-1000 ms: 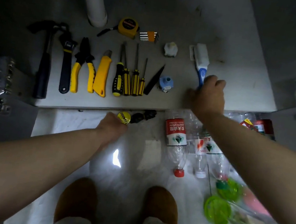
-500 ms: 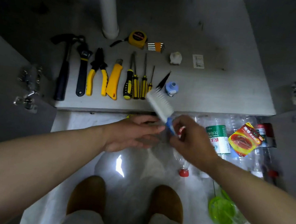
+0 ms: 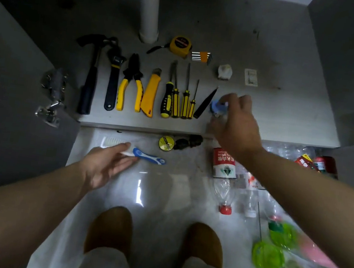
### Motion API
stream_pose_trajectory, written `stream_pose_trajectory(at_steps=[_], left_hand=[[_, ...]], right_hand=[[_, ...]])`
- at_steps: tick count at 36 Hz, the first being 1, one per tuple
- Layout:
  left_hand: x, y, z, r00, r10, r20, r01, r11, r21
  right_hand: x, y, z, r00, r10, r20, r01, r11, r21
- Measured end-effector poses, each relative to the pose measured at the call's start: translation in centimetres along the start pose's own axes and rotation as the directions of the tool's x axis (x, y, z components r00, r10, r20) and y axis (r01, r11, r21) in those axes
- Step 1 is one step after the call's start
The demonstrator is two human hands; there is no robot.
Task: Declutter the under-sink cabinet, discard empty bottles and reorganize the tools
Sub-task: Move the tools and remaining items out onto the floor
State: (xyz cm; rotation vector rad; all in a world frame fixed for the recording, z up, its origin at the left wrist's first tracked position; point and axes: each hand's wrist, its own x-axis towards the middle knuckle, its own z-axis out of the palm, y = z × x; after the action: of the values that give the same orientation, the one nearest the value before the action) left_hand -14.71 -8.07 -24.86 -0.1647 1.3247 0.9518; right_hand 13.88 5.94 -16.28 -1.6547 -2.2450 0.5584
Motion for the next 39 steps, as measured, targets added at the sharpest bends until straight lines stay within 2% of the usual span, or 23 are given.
stream_pose_trajectory(at_steps=[3,6,13,15,17,20,22,23,24,26,28,30,31,34,36,39], left_hand=[[1.8,0.1,-0.7,0.998,0.012,-0.056,-0.018,0.993,-0.116],[3.5,0.4,-0.4,0.991,0.018,-0.129,-0.04,0.985,-0.169],[4.9,1.1,1.0,0.958,0.046,-0.282,-0.08,0.991,-0.112],[4.3,1.1,1.7,0.957,0.02,-0.291,-0.015,1.0,0.017],[3.1,0.9,2.6,0.972,-0.047,-0.229,0.103,0.965,0.242],[0.4,1.3,5.3,0.959,-0.271,-0.08,0.261,0.745,0.614],[-1.3,2.0,8.2,0.92,-0.38,0.099,0.184,0.641,0.745],[-2.0,2.4,9.8,0.898,-0.383,0.216,0.088,0.637,0.766],[-2.6,2.7,11.6,0.877,-0.345,0.334,-0.015,0.675,0.737],[-3.3,3.2,14.9,0.861,-0.162,0.482,-0.14,0.836,0.531],[-3.4,3.8,17.6,0.86,0.032,0.51,-0.197,0.942,0.273],[-3.2,4.3,19.2,0.845,0.153,0.512,-0.236,0.966,0.101],[-2.9,4.5,19.5,0.849,0.201,0.489,-0.268,0.961,0.072],[-2.1,5.2,19.3,0.873,0.274,0.402,-0.342,0.934,0.104],[-1.7,5.6,18.7,0.885,0.282,0.37,-0.319,0.947,0.041],[-1.6,5.6,17.4,0.891,0.274,0.362,-0.301,0.954,0.017]], right_hand=[[2.7,0.9,-0.4,0.986,0.106,0.128,-0.1,0.994,-0.052],[4.3,1.6,-0.1,0.967,0.149,0.205,-0.134,0.987,-0.086],[5.7,2.0,1.1,0.968,0.2,0.155,-0.196,0.98,-0.039],[6.0,2.3,1.0,0.972,0.196,0.132,-0.193,0.981,-0.035],[6.2,2.8,0.9,0.974,0.199,0.106,-0.197,0.98,-0.027],[6.6,3.2,0.5,0.977,0.203,0.058,-0.205,0.978,0.026],[6.8,3.1,0.0,0.984,0.18,0.013,-0.18,0.98,0.087],[6.7,2.8,-0.3,0.989,0.15,-0.007,-0.148,0.98,0.13],[6.6,2.3,-0.6,0.994,0.109,-0.018,-0.103,0.976,0.193],[5.9,0.8,-1.4,1.0,0.001,-0.01,0.002,0.946,0.325],[5.0,-0.7,-2.0,0.993,-0.118,0.021,0.103,0.926,0.363],[4.3,-1.9,-2.2,0.977,-0.196,0.079,0.153,0.916,0.371],[4.1,-2.3,-2.2,0.972,-0.206,0.112,0.145,0.902,0.406],[4.7,-2.7,-2.0,0.961,-0.148,0.232,-0.011,0.823,0.569],[6.2,-2.1,-1.7,0.967,-0.063,0.247,-0.084,0.836,0.542],[9.6,-0.1,-1.4,0.99,0.142,0.027,-0.141,0.909,0.391]])
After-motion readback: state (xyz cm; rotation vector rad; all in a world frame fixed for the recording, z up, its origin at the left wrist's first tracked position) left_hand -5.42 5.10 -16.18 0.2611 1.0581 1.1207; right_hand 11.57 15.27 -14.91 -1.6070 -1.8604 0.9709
